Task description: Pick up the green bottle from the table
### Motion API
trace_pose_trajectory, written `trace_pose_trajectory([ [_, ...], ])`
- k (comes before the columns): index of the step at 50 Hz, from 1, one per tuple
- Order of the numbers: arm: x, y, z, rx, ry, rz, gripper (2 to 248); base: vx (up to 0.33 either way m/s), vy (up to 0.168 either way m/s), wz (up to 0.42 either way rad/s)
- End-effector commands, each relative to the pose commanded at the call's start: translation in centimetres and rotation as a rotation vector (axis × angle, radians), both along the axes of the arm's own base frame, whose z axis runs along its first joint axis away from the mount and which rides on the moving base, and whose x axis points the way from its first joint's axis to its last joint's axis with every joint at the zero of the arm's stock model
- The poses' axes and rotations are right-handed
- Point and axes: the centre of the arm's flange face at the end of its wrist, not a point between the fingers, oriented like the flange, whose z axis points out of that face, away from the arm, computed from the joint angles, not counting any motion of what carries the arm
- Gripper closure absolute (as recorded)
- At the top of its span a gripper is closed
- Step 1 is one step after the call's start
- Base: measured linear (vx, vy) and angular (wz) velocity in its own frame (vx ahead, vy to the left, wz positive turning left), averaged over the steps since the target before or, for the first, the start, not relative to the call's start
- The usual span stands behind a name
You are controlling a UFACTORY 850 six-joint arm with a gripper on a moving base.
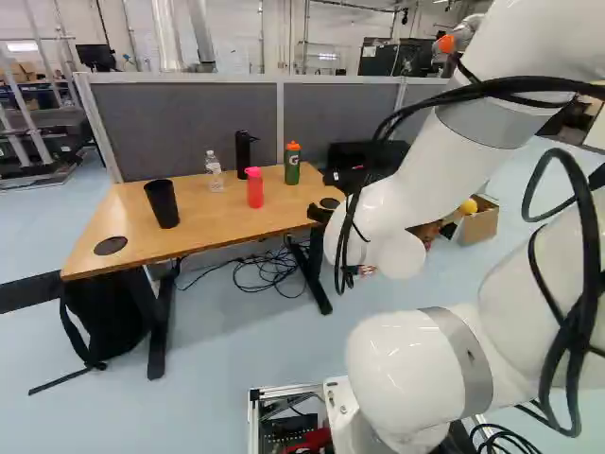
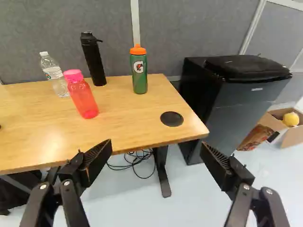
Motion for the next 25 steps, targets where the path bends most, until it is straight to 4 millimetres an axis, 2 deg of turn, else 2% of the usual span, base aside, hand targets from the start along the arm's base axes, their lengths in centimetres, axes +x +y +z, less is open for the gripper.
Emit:
trace_pose_trajectory([
  [8,0.0,0.0,0.0,0.0,0.0,0.0,3,0.254,-0.025,0.096],
  [25,0.0,0.0,0.0,0.0,0.0,0.0,3,0.278,-0.056,-0.018],
])
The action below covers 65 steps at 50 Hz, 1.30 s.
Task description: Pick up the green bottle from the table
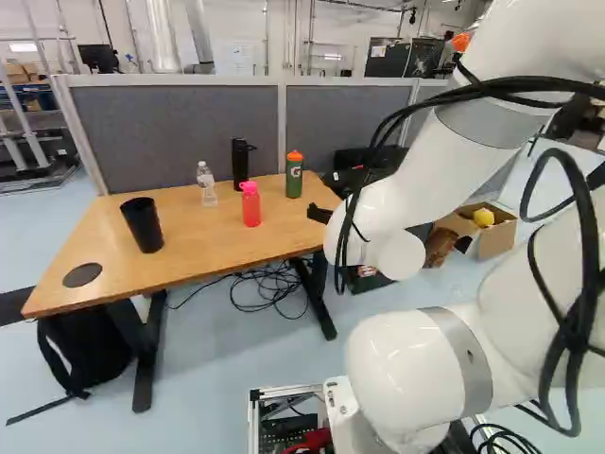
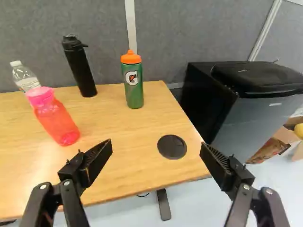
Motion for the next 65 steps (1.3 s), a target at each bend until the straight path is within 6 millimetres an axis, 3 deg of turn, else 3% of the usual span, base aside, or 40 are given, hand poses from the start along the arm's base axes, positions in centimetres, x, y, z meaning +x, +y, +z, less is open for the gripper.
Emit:
trace_pose_trajectory([
  [11,0.0,0.0,0.0,0.0,0.0,0.0,3,0.215,-0.005,-0.022],
  [28,0.9,0.0,0.1,0.0,0.004,0.0,3,0.014,0.0,-0.003],
  [65,8.3,0.5,0.7,-0.024,0.02,0.063,3,0.0,0.0,0.0],
])
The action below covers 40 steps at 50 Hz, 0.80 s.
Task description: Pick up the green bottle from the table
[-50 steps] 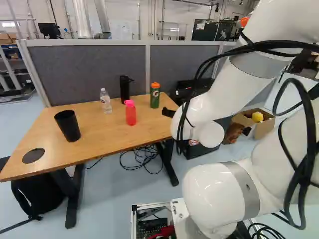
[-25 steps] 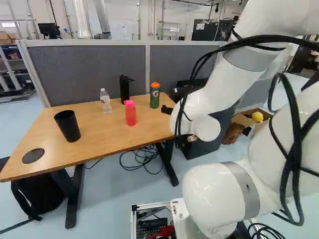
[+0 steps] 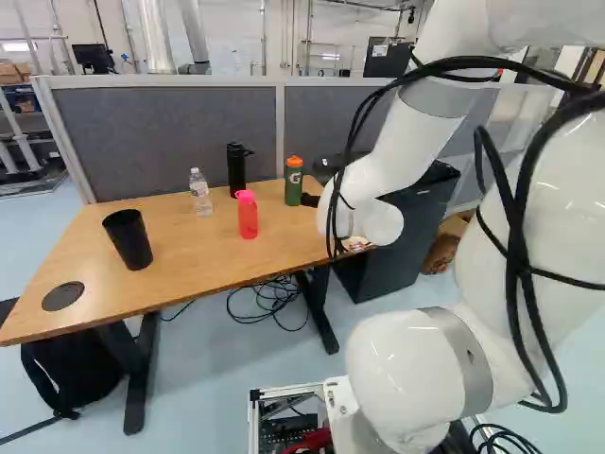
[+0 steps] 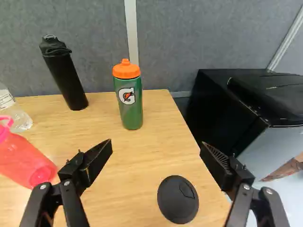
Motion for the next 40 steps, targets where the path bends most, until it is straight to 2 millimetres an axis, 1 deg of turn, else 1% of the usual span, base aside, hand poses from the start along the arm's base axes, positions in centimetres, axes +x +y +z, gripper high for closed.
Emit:
trace_pose_trajectory([
  [18,3.7,0.3,0.0,-0.02,-0.002,0.054,3,0.0,0.0,0.0],
  [40,8.1,0.2,-0.1,-0.053,-0.01,0.123,3,0.0,0.0,0.0],
])
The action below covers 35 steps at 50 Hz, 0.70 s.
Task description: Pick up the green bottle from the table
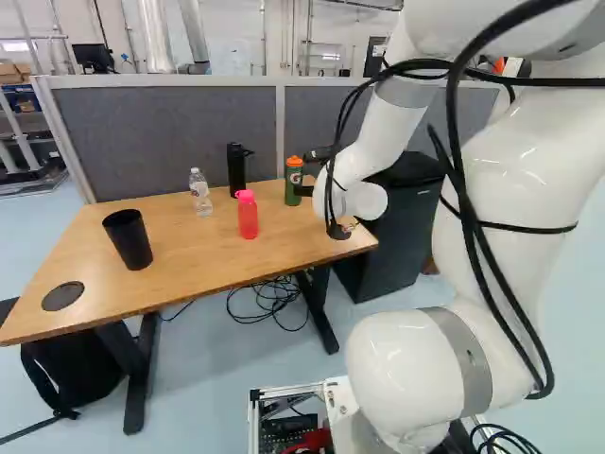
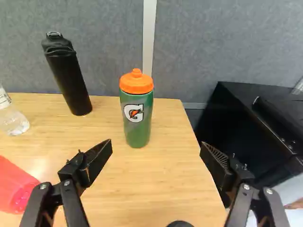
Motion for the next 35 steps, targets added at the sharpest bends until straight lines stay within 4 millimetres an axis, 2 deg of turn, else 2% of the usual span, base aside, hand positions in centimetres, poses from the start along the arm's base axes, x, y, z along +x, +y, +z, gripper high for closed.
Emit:
trace_pose_trajectory([
  [35,6.8,0.8,-0.6,-0.06,-0.025,0.149,3,0.0,0.0,0.0],
])
